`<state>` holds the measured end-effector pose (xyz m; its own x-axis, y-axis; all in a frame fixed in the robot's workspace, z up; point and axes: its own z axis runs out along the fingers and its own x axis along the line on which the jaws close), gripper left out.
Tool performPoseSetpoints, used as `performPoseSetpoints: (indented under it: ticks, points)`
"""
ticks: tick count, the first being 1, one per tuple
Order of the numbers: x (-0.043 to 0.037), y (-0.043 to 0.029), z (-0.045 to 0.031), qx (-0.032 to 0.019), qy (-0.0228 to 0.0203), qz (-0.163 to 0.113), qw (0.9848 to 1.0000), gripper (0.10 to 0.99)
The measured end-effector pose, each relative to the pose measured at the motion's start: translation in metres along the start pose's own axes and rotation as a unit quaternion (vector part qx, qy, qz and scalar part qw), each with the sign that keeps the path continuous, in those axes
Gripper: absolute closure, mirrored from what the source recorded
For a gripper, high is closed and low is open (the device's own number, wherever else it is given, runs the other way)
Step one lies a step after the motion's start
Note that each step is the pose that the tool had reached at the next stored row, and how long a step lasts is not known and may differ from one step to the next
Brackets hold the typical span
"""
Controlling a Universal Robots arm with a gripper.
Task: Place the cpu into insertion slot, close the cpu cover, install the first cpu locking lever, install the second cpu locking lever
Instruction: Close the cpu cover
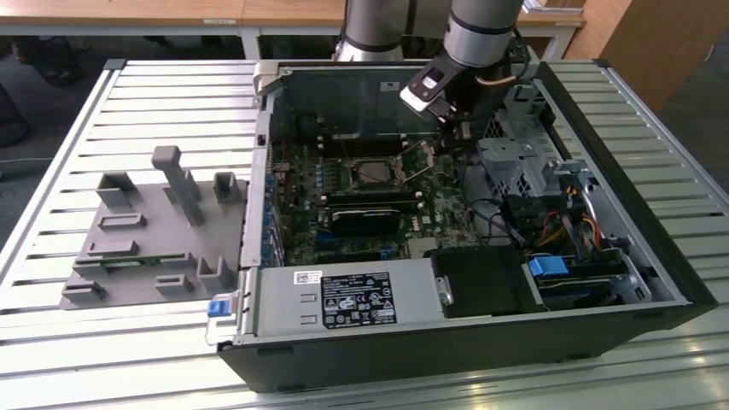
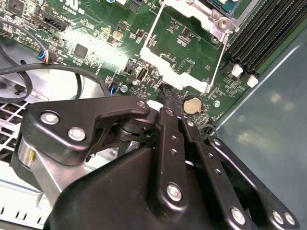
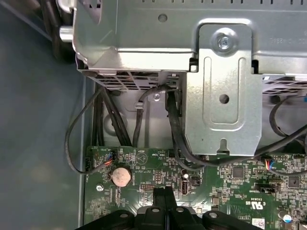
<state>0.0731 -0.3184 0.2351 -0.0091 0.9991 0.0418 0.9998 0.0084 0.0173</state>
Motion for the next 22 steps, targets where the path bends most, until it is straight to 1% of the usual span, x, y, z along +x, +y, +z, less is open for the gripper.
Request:
performPoseSetpoints:
  ticks: [4,10,17,22]
  points:
    - [0.0004,-0.0018,0.0009,0.0001,-0.0002,0.0,1.0,0.98]
    - [0.0004,-0.0099,0.0008,0.0002,-0.0002,0.0,1.0,0.98]
    - [0.0006,-0.0224,-0.0004,0.0001,-0.0002,0.0,1.0,0.98]
    - [0.0008,-0.0333,-0.0007,0.0002,-0.0002,0.0,1.0,0.98]
